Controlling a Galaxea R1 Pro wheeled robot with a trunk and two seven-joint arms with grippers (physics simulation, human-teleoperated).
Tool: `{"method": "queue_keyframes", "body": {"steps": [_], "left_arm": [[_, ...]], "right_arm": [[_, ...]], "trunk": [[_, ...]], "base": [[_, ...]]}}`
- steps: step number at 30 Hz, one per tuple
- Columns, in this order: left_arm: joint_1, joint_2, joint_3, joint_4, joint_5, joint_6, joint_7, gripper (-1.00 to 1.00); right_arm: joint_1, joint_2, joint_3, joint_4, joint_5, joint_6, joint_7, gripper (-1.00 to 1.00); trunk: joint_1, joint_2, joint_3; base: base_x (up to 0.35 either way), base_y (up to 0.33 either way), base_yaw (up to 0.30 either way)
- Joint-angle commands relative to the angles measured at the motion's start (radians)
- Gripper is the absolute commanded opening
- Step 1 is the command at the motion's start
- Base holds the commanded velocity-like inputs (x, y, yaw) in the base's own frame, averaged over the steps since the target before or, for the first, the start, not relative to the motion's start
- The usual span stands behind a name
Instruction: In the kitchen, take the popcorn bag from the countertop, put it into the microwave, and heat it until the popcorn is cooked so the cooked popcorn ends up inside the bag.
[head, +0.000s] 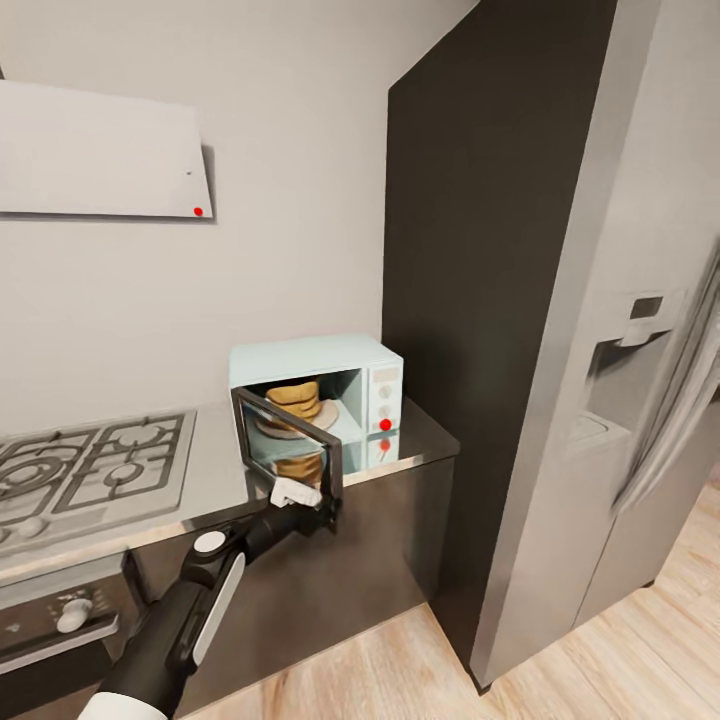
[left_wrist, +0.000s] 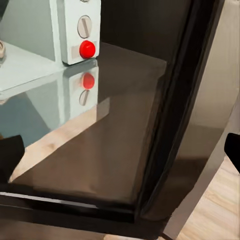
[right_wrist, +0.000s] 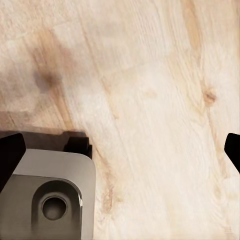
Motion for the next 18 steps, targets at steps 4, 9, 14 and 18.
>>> {"method": "queue_keyframes", "body": {"steps": [4, 9, 14, 18], "left_arm": [[0.004, -0.006, -0.013, -0.018, 0.011, 0.010, 0.067, 1.00], [0.004, -0.022, -0.012, -0.017, 0.006, 0.010, 0.069, 1.00], [0.004, -0.051, -0.014, -0.019, 0.003, 0.004, 0.097, 1.00], [0.004, -0.054, -0.015, -0.030, 0.006, 0.003, 0.096, 1.00]], "right_arm": [[0.002, 0.005, -0.007, 0.001, 0.010, 0.005, 0.004, 1.00], [0.003, 0.004, -0.006, 0.001, 0.011, 0.002, 0.005, 1.00], [0.003, -0.004, -0.005, 0.001, 0.011, -0.003, 0.008, 1.00], [0.003, -0.005, -0.005, 0.001, 0.011, -0.001, 0.007, 1.00]], "trunk": [[0.000, -0.001, -0.001], [0.000, -0.001, -0.001], [0.000, -0.001, -0.001], [0.000, -0.001, -0.001]], "base": [[0.000, 0.000, -0.005], [0.000, 0.000, 0.000], [-0.018, 0.000, 0.000], [-0.160, 0.000, 0.000]]}}
